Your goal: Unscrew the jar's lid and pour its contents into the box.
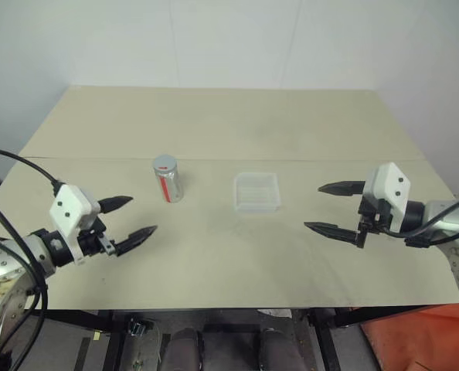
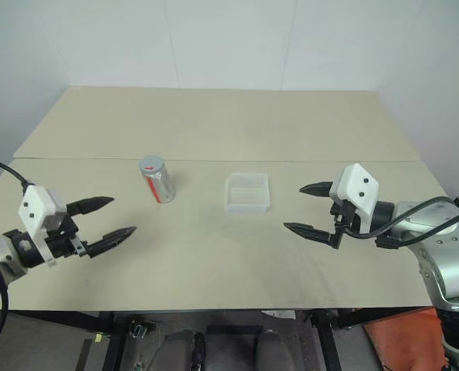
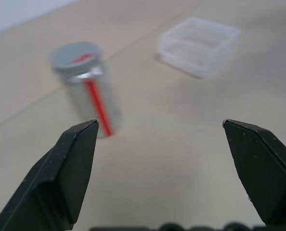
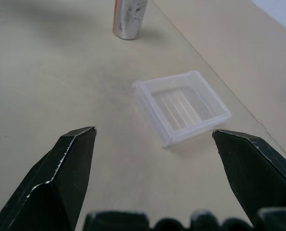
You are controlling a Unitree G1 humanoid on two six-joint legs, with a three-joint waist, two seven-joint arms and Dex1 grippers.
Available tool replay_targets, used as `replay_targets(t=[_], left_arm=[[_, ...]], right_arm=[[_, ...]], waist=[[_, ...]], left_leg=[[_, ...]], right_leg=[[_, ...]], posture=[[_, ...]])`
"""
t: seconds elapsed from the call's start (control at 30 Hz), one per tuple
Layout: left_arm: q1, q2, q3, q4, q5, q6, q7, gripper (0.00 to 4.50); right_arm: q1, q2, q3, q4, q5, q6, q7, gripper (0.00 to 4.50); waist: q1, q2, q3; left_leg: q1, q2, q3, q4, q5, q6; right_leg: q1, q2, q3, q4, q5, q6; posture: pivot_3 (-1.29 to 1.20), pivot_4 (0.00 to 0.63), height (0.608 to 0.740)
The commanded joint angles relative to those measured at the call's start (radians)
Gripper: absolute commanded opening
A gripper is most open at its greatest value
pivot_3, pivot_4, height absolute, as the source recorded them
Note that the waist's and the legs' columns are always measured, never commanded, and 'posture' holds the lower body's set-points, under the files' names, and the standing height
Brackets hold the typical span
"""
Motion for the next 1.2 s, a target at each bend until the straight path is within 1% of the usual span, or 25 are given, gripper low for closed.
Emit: replay_targets(t=[0.03, 0.1, 0.17, 0.23, 0.3, 0.43, 0.5, 0.67, 0.9, 1.03, 1.2], left_arm=[[-0.090, -0.096, -0.080, 0.029, 0.081, -0.045, 0.138, 4.47], [-0.125, -0.166, -0.114, 0.046, 0.095, -0.032, 0.196, 4.47], [-0.143, -0.229, -0.174, 0.081, 0.171, -0.074, 0.261, 4.47], [-0.163, -0.283, -0.204, 0.109, 0.219, -0.094, 0.321, 4.47], [-0.184, -0.326, -0.226, 0.142, 0.250, -0.106, 0.361, 4.47], [-0.258, -0.428, -0.262, 0.236, 0.347, -0.159, 0.495, 4.47], [-0.273, -0.459, -0.276, 0.255, 0.359, -0.166, 0.510, 4.47], [-0.303, -0.520, -0.302, 0.305, 0.392, -0.199, 0.548, 4.47], [-0.347, -0.564, -0.322, 0.399, 0.476, -0.254, 0.638, 4.47], [-0.373, -0.596, -0.321, 0.431, 0.450, -0.248, 0.629, 4.47], [-0.409, -0.611, -0.326, 0.484, 0.466, -0.262, 0.639, 4.47]], right_arm=[[-0.032, 0.019, 0.004, -0.029, -0.013, -0.015, -0.045, 4.50], [-0.040, 0.029, 0.003, -0.040, -0.013, 0.009, -0.073, 4.50], [-0.047, 0.035, 0.004, -0.048, -0.015, 0.016, -0.096, 4.50], [-0.049, 0.036, 0.006, -0.057, -0.013, 0.016, -0.105, 4.50], [-0.048, 0.034, 0.005, -0.068, -0.007, 0.017, -0.109, 4.50], [-0.037, 0.031, -0.008, -0.096, 0.014, 0.034, -0.115, 4.50], [-0.031, 0.032, -0.014, -0.112, 0.018, 0.041, -0.119, 4.50], [-0.006, 0.030, -0.042, -0.154, 0.037, 0.060, -0.138, 4.50], [0.014, 0.030, -0.056, -0.181, 0.051, 0.066, -0.150, 4.50], [0.022, 0.029, -0.052, -0.188, 0.053, 0.067, -0.146, 4.50], [0.022, 0.029, -0.047, -0.185, 0.057, 0.063, -0.140, 4.50]], waist=[[0.004, 0.000, 0.000], [0.006, -0.001, 0.001], [0.008, -0.002, 0.001], [0.009, -0.002, 0.001], [0.009, -0.002, 0.001], [0.013, -0.002, 0.001], [0.015, -0.002, 0.001], [0.018, -0.002, 0.001], [0.020, -0.002, 0.001], [0.021, -0.002, 0.001], [0.021, -0.003, 0.001]], left_leg=[[-0.001, 0.000, 0.000, 0.000, 0.000, 0.000], [-0.001, 0.000, 0.000, 0.000, 0.000, 0.000], [-0.002, 0.000, -0.001, 0.000, 0.000, 0.000], [-0.002, 0.000, -0.001, 0.000, 0.000, 0.000], [-0.003, 0.000, -0.001, 0.000, 0.000, 0.000], [-0.003, -0.001, -0.001, 0.000, 0.000, 0.000], [-0.003, -0.001, -0.002, 0.000, 0.000, 0.000], [-0.004, -0.001, -0.002, 0.000, 0.000, 0.000], [-0.003, -0.001, -0.002, 0.000, 0.000, 0.000], [-0.004, -0.001, -0.002, 0.000, 0.000, 0.000], [-0.004, -0.002, -0.003, 0.001, 0.000, 0.000]], right_leg=[[0.000, 0.000, 0.000, 0.000, 0.000, 0.000], [0.001, 0.000, 0.000, -0.001, 0.001, 0.001], [0.000, 0.000, 0.000, -0.001, 0.001, 0.001], [0.000, 0.000, 0.000, -0.001, 0.001, 0.001], [-0.001, 0.000, 0.000, -0.001, 0.001, 0.001], [0.000, 0.000, 0.000, -0.001, 0.001, 0.001], [0.000, 0.000, -0.001, -0.002, 0.001, 0.002], [0.000, 0.000, -0.001, -0.002, 0.001, 0.002], [0.001, 0.000, -0.001, -0.002, 0.001, 0.002], [0.000, 0.000, -0.001, -0.003, 0.001, 0.002], [0.001, 0.000, -0.001, -0.002, 0.002, 0.002]], posture=[[0.00, 0.150, 0.740], [0.00, 0.150, 0.740], [0.00, 0.150, 0.740], [0.00, 0.150, 0.740], [0.00, 0.150, 0.740], [0.00, 0.150, 0.740], [0.00, 0.150, 0.740], [0.00, 0.150, 0.740], [0.00, 0.150, 0.740], [0.00, 0.150, 0.740], [0.00, 0.150, 0.740]])
